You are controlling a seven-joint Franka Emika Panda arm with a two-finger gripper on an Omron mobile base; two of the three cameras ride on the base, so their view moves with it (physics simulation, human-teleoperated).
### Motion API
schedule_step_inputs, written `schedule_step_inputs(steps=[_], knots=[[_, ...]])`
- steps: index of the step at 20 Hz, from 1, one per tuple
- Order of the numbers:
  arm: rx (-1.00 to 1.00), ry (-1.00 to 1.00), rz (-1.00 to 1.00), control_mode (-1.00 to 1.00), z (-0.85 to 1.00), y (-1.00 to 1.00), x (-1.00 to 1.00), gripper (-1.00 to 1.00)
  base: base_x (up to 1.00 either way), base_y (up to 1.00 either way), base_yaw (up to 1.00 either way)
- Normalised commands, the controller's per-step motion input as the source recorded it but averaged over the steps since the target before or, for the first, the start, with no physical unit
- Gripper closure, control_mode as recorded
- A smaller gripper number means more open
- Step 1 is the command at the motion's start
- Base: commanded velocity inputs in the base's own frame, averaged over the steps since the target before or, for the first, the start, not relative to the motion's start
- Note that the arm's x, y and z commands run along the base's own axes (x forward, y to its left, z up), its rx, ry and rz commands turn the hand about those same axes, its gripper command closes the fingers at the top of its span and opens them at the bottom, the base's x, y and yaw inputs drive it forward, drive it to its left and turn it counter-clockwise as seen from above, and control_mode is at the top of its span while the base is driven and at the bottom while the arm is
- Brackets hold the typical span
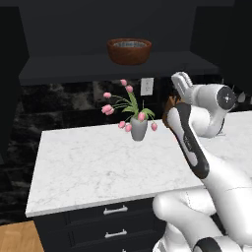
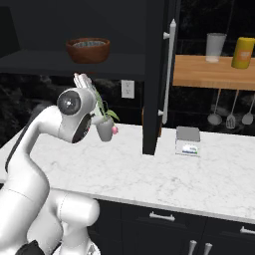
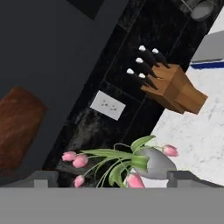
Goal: Pick up the bowls on the counter and stack them on top of one another in the open cabinet. Place the smaller bowl on top of the larger bowl.
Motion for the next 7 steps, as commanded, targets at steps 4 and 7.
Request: schedule_step_inputs(steps=[4, 7], knots=[[-0.07, 0.07, -0.03, -1.0, -0.73, -0.31, -0.78, -1.0, 0.0, 0.0, 0.0], [0.01, 0.0, 0.01, -1.0, 0.0, 0.0, 0.0, -1.0, 0.0, 0.0, 0.0]])
